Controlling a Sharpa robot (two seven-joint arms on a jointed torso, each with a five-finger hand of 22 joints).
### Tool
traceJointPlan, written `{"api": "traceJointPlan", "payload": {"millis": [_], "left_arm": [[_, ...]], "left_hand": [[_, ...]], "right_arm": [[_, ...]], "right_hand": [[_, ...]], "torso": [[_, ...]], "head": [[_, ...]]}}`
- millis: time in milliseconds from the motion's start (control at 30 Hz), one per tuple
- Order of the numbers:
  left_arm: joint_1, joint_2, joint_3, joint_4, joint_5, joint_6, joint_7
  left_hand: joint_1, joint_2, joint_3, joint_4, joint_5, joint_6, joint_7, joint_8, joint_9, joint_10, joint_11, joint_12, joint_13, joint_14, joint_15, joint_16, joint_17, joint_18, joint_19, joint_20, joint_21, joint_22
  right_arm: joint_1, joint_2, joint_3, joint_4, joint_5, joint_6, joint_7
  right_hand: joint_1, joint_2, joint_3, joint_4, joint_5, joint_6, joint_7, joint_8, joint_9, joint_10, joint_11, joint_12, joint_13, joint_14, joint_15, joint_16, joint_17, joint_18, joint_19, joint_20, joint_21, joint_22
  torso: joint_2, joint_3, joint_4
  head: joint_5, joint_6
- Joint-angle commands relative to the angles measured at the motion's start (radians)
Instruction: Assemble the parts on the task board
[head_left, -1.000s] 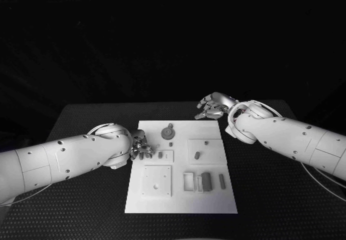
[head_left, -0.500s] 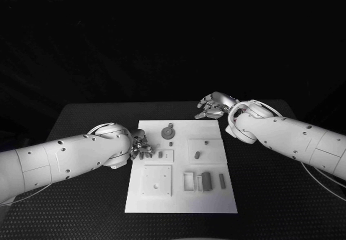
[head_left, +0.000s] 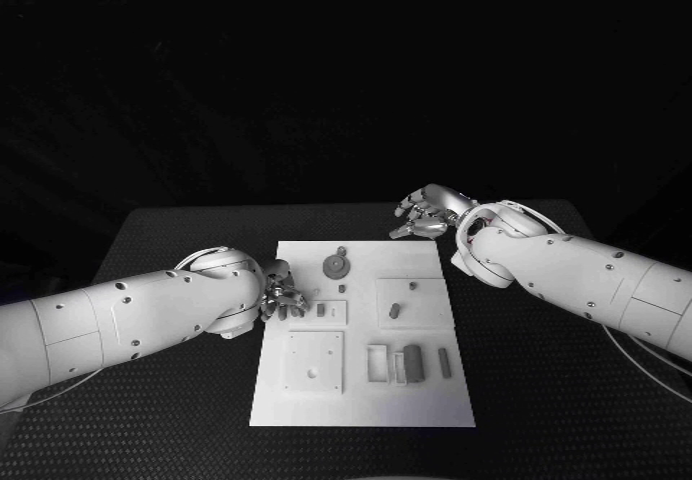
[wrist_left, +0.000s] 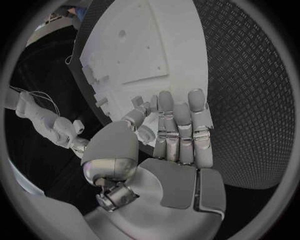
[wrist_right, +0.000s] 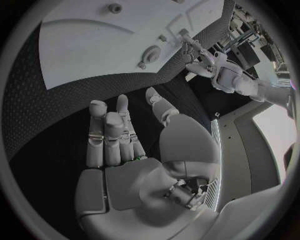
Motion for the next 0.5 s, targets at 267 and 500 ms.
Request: {"api": "traceJointPlan", "payload": {"millis": [267,500], "left_arm": [[-0.006,0.001,-0.004,0.000,0.000,-0.008,0.000],[-0.006,0.000,-0.004,0.001,0.009,-0.005,0.004]], "left_hand": [[0.018,0.028,-0.002,-0.016,-0.005,-0.002,0.001,0.000,-0.001,0.000,-0.002,0.004,0.001,-0.002,-0.006,0.003,0.001,0.011,-0.002,-0.002,0.003,0.019],[0.060,0.047,0.001,-0.077,0.021,-0.001,0.002,-0.001,0.000,0.000,-0.001,0.004,0.002,-0.001,-0.005,0.002,0.001,0.009,0.000,-0.001,0.003,0.019]], "right_arm": [[0.000,0.000,0.000,0.001,0.000,0.010,0.005],[0.000,0.000,0.000,0.001,0.000,0.010,0.005]], "right_hand": [[-0.009,0.001,0.003,0.005,0.002,0.002,0.007,-0.001,-0.001,-0.001,0.004,-0.005,0.001,-0.007,0.002,-0.005,0.001,0.044,0.000,-0.005,-0.004,0.013],[-0.009,0.002,0.003,0.005,0.002,0.002,0.007,-0.001,-0.001,-0.001,0.004,-0.005,0.002,-0.007,0.002,-0.005,0.001,0.044,0.000,-0.005,-0.004,0.013]], "torso": [[0.000,-0.0004,-0.0004],[0.000,-0.0007,0.0006]], "head": [[-0.002,0.001],[-0.002,0.000]]}}
